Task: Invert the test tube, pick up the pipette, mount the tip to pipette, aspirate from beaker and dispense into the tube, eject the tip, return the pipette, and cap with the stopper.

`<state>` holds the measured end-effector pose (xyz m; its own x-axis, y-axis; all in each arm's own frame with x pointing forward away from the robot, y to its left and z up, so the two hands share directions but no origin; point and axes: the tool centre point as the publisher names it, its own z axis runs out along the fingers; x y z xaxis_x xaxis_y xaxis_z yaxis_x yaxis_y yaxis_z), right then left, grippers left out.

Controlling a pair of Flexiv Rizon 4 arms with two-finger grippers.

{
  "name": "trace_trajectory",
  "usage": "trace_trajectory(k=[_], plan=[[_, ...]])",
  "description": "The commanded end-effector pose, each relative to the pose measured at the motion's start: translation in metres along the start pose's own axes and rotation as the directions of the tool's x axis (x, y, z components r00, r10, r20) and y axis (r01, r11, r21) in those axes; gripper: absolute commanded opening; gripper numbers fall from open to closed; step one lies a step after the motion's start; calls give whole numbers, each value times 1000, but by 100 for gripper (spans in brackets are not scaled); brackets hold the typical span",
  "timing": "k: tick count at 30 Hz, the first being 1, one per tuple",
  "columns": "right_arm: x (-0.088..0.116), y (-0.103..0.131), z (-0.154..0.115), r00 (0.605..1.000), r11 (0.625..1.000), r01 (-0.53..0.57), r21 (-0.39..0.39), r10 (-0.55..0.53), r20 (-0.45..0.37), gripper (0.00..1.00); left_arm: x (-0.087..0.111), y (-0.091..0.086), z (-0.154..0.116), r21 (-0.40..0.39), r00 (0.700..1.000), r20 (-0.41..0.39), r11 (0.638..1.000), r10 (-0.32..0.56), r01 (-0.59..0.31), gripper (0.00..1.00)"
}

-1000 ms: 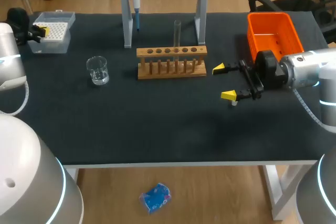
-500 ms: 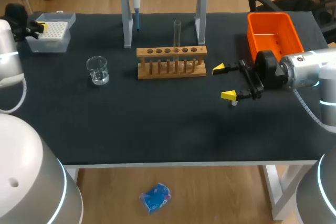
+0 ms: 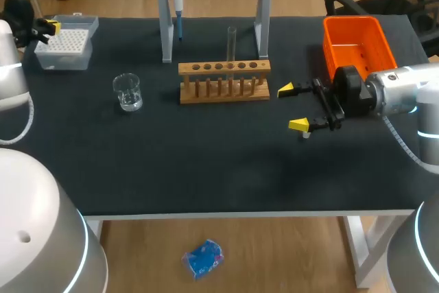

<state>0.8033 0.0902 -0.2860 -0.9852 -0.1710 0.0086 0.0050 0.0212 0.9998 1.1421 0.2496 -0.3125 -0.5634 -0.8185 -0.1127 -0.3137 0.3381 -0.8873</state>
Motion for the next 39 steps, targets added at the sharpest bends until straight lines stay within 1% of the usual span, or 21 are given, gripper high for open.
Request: trace_trajectory(k=[1, 5, 9, 11, 13, 15, 18, 20, 22, 24, 27, 30, 32, 33, 35, 38, 39], plan=[[0, 0, 0, 1000, 1000, 1, 0, -1, 1, 100, 5, -12, -12, 4, 1000, 14, 1000, 5, -5, 0], [0, 0, 0, 1000, 1000, 1, 0, -1, 1, 100, 7, -24, -20, 6, 999, 22, 1000, 27, -27, 0], [0, 0, 0, 1000, 1000, 1, 0, -1, 1, 100, 14, -37, -28, 4, 999, 19, 999, 45, -45, 0], [0, 0, 0, 1000, 1000, 1, 0, -1, 1, 100, 21, -47, -34, 25, 1000, -14, 1000, 0, 0, 0], [0, 0, 0, 1000, 1000, 1, 0, -1, 1, 100, 30, -54, -39, 11, 999, -30, 1000, 26, -25, 0], [0, 0, 0, 1000, 1000, 1, 0, -1, 1, 100, 42, -63, -46, 15, 998, -56, 1000, 22, -21, 0], [0, 0, 0, 1000, 1000, 1, 0, -1, 1, 100, 61, -77, -59, 6, 995, -88, 999, 47, -47, 0], [0, 0, 0, 1000, 1000, 1, 0, -1, 1, 100, 80, -86, -67, -1, 990, -131, 999, 52, -52, 0], [0, 0, 0, 1000, 1000, 1, 0, -1, 1, 100, 101, -93, -73, -18, 982, -165, 995, 91, -95, 0], [0, 0, 0, 1000, 1000, 1, 0, -1, 1, 100, 123, -99, -79, -15, 973, -208, 995, 98, -104, 0], [0, 0, 0, 1000, 1000, 1, 0, -1, 1, 100, 163, -108, -87, 5, 957, -261, 992, 125, -129, 0], [0, 0, 0, 1000, 1000, 1, 0, -1, 1, 100, 205, -115, -94, 22, 933, -316, 984, 172, -174, 0], [0, 0, 0, 1000, 1000, 1, 0, -1, 1, 100, 234, -119, -98, 22, 914, -372, 986, 161, -165, 0], [0, 0, 0, 1000, 1000, 1, 0, -1, 1, 100, 250, -120, -100, 25, 904, -386, 981, 186, -192, 0], [0, 0, 0, 1000, 1000, 1, 0, -1, 1, 100, 281, -120, -104, 19, 883, -433, 981, 181, -191, 0], [0, 0, 0, 1000, 1000, 1, 0, -1, 1, 100, 320, -121, -108, 17, 851, -489, 977, 193, -211, 0], [0, 0, 0, 1000, 1000, 1, 0, -1, 1, 100, 330, -122, -108, 16, 844, -499, 976, 195, -216, 0]])
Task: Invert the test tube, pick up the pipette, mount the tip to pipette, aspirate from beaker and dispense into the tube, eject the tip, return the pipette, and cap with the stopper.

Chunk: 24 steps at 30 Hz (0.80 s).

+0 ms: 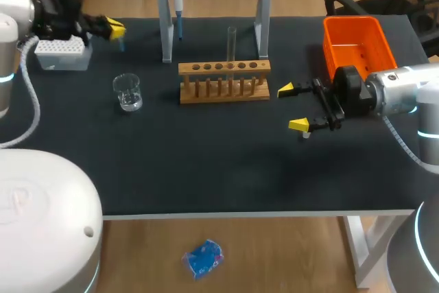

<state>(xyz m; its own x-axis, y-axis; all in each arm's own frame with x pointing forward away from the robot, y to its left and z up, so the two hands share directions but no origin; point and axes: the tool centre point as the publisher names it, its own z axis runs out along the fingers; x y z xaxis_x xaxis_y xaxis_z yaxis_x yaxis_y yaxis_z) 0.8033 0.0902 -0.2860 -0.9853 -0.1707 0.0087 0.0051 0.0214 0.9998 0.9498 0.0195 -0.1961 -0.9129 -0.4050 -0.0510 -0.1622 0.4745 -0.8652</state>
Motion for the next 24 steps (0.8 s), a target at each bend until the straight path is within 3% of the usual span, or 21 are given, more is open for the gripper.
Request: trace_trajectory(k=[1, 6, 11, 24], plan=[[0, 0, 0, 1000, 1000, 1, 0, -1, 0, 100, 56, -14, 13, -40, 999, -34, 999, 9, -11, 0], [0, 0, 0, 1000, 1000, 1, 0, -1, 0, 100, 94, -31, 34, -41, 993, -113, 999, -19, 14, 0], [0, 0, 0, 1000, 1000, 1, 0, -1, 0, 100, 114, -41, 47, -2, 981, -188, 999, -42, 42, 0], [0, 0, 0, 1000, 1000, 1, 0, -1, 0, 100, 114, -41, 47, -2, 981, -188, 999, -42, 42, 0]])
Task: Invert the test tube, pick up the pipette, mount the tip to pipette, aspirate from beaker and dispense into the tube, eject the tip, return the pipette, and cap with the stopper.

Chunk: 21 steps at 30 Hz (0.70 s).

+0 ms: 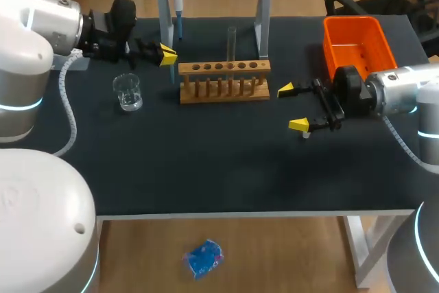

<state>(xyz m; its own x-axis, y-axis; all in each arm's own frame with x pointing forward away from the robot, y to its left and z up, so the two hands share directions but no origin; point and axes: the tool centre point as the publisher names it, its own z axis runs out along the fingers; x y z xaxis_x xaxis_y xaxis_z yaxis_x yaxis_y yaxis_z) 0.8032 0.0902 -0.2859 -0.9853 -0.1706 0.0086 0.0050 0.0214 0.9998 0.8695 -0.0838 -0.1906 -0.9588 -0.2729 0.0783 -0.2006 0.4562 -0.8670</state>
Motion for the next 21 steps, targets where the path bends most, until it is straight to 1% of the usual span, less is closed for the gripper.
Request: trace_trajectory(k=[1, 7, 9, 11, 16, 17, 20, 21], plan=[[0, 0, 0, 1000, 1000, 1, 0, -1, 0, 100, 0, -1, -1, -3, 1000, -3, 1000, 0, 0, 0], [0, 0, 0, 1000, 1000, 1, 0, -1, 0, 100, 0, -1, -1, -3, 1000, -3, 1000, 0, 0, 0], [0, 0, 0, 1000, 1000, 1, 0, -1, 0, 100, 2, 0, 7, 22, 1000, -27, 1000, 0, 0, 0], [0, 0, 0, 1000, 1000, 1, 0, -1, 0, 100, 7, -2, 18, 22, 999, -48, 1000, -1, 2, 0], [-4, 1, 10, 1000, 1000, 10, 9, -10, 15, 100, 21, -14, 41, 49, 994, -112, 999, 15, -9, 0], [-5, 0, 11, 1000, 1000, 11, 15, -11, 17, 100, 25, -16, 47, 40, 992, -126, 999, 18, -13, 0], [-7, -1, 16, 1000, 1000, 12, 17, -12, 16, 100, 35, -22, 62, 49, 987, -156, 999, 24, -16, 0], [-8, -1, 18, 1000, 1000, 13, 19, -13, 14, 100, 38, -23, 68, 40, 988, -155, 999, 28, -22, 0]])
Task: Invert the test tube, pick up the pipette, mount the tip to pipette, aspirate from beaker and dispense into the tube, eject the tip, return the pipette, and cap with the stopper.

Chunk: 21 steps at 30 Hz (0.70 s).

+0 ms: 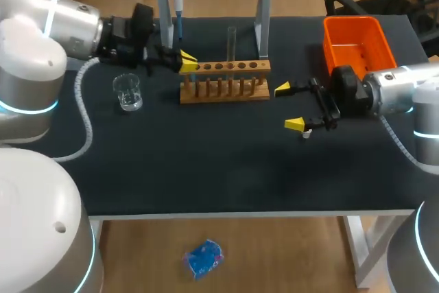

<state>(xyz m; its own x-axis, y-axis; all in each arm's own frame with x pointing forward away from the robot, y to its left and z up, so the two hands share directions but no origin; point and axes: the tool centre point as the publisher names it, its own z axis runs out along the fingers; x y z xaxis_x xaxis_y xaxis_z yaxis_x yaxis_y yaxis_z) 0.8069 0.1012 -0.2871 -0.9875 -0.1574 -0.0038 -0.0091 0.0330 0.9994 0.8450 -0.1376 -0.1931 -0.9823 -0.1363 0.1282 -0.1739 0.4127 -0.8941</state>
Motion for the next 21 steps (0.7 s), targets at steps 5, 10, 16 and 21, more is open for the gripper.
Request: trace_trajectory(k=[5, 10, 16, 21], plan=[[-5, -1, 15, 1000, 1000, 7, 10, -7, -3, 100, 5, -10, 57, -32, 998, -65, 999, 26, -28, 0], [-6, -2, 26, 1000, 1000, 13, -6, -13, -5, 100, 15, -17, 82, -19, 993, -107, 998, 56, -58, 0], [-7, 3, 33, 999, 999, 36, -5, -36, 16, 100, 24, -19, 99, 13, 990, -118, 997, 76, -75, 0], [-7, 3, 33, 999, 999, 36, -5, -36, 16, 100, 24, -19, 99, 13, 990, -118, 997, 76, -75, 0]])
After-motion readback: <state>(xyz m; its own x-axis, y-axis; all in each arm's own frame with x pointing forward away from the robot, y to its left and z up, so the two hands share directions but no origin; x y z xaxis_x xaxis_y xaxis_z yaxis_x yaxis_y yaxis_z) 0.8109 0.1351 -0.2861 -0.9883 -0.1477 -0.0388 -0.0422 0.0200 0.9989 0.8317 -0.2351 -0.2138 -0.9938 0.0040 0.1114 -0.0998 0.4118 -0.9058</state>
